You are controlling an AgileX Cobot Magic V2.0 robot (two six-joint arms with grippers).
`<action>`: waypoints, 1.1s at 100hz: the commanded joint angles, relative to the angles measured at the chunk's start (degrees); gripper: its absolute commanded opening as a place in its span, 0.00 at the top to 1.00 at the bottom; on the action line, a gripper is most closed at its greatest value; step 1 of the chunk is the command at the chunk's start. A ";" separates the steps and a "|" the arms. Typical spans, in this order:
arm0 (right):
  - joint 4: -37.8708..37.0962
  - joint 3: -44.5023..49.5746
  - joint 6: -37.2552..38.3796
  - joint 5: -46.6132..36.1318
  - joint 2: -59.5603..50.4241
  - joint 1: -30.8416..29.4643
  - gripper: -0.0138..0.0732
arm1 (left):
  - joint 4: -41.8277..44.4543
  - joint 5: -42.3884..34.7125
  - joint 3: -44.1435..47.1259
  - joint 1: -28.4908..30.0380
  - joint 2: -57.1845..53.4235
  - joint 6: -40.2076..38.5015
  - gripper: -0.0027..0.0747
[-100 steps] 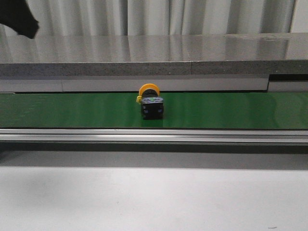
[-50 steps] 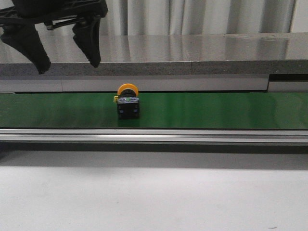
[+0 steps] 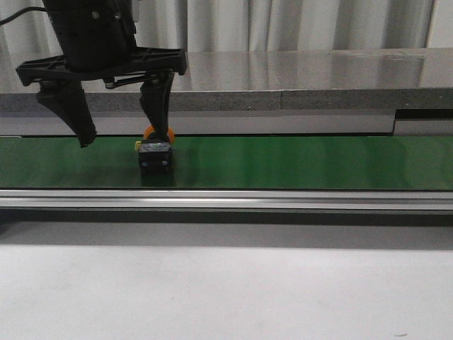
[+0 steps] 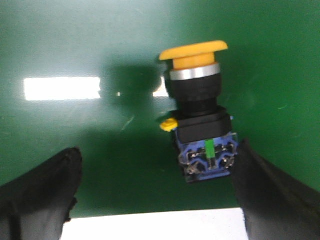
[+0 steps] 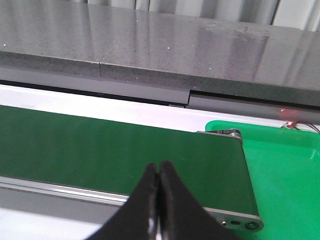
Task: Move button from right to left
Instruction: 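Lower the left gripper over the button on the belt and close it, then lift the button off the belt with the left gripper toward the blue tray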
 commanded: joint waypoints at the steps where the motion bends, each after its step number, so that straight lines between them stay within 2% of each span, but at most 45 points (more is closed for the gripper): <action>1: 0.28 -1.52 -0.07 -4.92 0.50 -0.12 0.92 | -0.32 -1.64 -1.89 -0.18 -2.09 -0.83 0.19; 26: 0.28 -1.52 -0.07 -4.95 0.50 -0.12 0.92 | -0.36 -3.15 -1.89 0.04 -0.12 -0.92 0.20; 32: 0.28 -1.52 -0.07 -4.95 0.50 -0.12 0.92 | -0.36 -2.76 -1.89 0.13 0.58 -0.92 0.22; 41: 0.28 -1.52 -0.07 -4.95 0.50 -0.12 0.92 | -0.48 -2.59 -1.89 0.13 1.58 -0.92 0.35; 48: 0.28 -1.52 -0.07 -5.08 0.50 -0.12 0.92 | -0.60 -2.59 -1.89 0.13 1.80 -0.95 0.50; 56: 0.28 -1.52 -0.07 -5.19 0.50 -0.12 0.92 | -0.60 -2.80 -1.89 0.13 1.80 -0.95 0.62; 65: 0.28 -1.52 -0.07 -5.25 0.50 -0.12 0.92 | -0.60 -2.80 -1.89 0.13 1.80 -0.95 0.70; 89: 0.28 -1.52 -0.07 -5.25 0.50 -0.12 0.92 | 0.05 -2.69 -1.89 0.65 -0.68 -0.95 0.71; 110: 0.28 -1.52 -0.07 -5.31 0.50 -0.12 0.92 | 0.22 -1.69 -1.89 5.39 -5.88 2.12 0.71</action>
